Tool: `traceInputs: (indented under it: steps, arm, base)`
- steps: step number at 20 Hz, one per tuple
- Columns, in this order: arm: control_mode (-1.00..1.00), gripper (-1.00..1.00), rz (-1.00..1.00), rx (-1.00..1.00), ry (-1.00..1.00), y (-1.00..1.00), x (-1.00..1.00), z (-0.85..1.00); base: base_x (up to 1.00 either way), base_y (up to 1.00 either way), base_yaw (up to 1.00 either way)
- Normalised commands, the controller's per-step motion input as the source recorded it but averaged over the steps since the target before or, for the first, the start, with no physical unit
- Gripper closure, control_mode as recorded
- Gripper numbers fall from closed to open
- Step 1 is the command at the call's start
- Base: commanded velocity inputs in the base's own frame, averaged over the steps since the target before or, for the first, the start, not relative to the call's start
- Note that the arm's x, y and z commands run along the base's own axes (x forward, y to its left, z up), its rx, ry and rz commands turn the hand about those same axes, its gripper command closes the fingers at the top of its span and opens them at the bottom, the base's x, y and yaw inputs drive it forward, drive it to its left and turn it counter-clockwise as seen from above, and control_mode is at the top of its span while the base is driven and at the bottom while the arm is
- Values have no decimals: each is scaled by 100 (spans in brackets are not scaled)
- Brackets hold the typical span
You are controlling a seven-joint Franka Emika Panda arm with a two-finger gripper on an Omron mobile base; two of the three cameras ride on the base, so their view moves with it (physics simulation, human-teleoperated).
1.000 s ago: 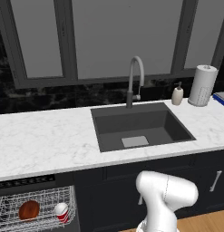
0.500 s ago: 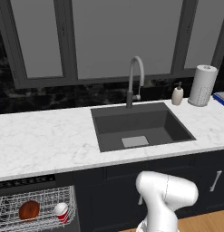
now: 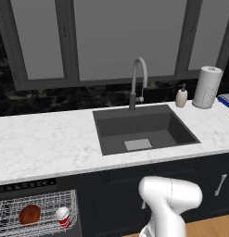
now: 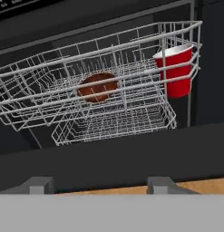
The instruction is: Pick up the cup and bowl from the counter, place them in the dishwasher, and close the dishwasher door.
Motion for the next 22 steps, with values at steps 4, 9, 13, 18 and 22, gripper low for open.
traceInputs:
  steps: [4,9,13,18,22]
  arm:
    - [-100,-100,-14,0,-36,-49,30,-45]
    - [-100,-100,-14,0,-30,-51,41,-45]
    - [-100,-100,-2,4,-30,11,-47,-27]
    - [-100,-100,0,1,-27,39,-100,-95]
    - [-100,-100,0,0,-23,62,-100,-100]
  base:
    - [0,0,0]
    - [0,0,0]
    - [0,0,0]
    - [0,0,0]
    - [0,0,0]
